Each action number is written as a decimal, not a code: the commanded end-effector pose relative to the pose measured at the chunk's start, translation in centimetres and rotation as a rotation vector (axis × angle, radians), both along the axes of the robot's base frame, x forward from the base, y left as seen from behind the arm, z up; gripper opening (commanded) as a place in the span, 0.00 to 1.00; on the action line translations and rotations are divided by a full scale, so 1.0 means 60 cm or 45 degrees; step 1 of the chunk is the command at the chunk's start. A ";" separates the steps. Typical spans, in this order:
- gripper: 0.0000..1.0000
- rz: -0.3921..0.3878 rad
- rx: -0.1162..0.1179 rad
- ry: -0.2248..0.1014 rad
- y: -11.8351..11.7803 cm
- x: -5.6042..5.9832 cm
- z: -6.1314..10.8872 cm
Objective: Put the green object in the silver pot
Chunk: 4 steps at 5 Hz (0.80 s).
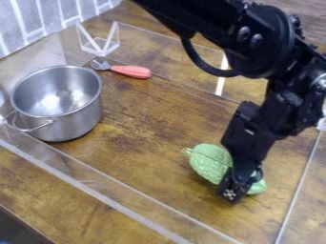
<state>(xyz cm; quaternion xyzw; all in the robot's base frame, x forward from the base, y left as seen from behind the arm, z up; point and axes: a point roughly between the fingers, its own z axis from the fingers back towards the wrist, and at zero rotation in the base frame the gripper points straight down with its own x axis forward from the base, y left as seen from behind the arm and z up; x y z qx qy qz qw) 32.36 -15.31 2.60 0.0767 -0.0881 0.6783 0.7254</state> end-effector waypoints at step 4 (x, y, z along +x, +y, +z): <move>0.00 -0.007 -0.009 -0.070 -0.001 0.009 0.085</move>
